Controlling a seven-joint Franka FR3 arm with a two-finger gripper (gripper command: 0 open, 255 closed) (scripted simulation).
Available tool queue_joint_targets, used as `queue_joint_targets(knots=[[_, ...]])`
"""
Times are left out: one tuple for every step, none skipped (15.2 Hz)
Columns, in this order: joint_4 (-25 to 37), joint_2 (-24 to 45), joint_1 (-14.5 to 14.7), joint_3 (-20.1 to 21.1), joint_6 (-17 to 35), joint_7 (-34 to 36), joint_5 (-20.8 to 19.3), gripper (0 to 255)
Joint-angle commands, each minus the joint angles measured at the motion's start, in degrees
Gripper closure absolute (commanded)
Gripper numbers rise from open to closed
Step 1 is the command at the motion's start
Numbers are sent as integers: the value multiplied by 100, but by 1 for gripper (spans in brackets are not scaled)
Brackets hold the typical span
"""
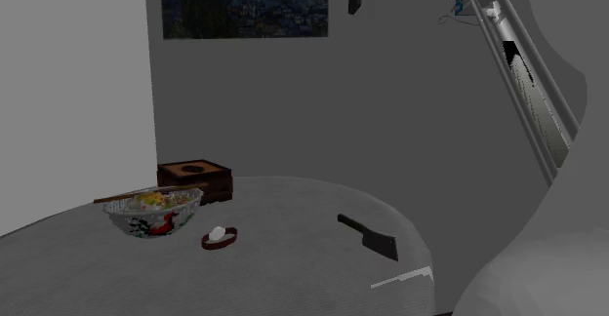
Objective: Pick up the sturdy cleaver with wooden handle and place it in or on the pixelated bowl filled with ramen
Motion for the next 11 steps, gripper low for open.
queue_joint_targets(knots=[[0,0,0,0,0,0,0,0],[-165,12,-5,-48,197,-111,-56,0],[-323,33,-11,-97,398,-221,-111,0],[-473,65,-18,-147,602,-330,-165,0],[-616,106,-26,-199,809,-438,-218,0],[-752,158,-33,-251,1020,-544,-271,0],[-880,221,-40,-306,1234,-649,-323,0],[-999,295,-48,-361,1452,-754,-374,0],[-1110,380,-57,-416,1673,-858,-422,0],[-1213,477,-66,-471,1898,-963,-469,0],[-1307,585,-75,-528,2126,-1066,-514,0]])
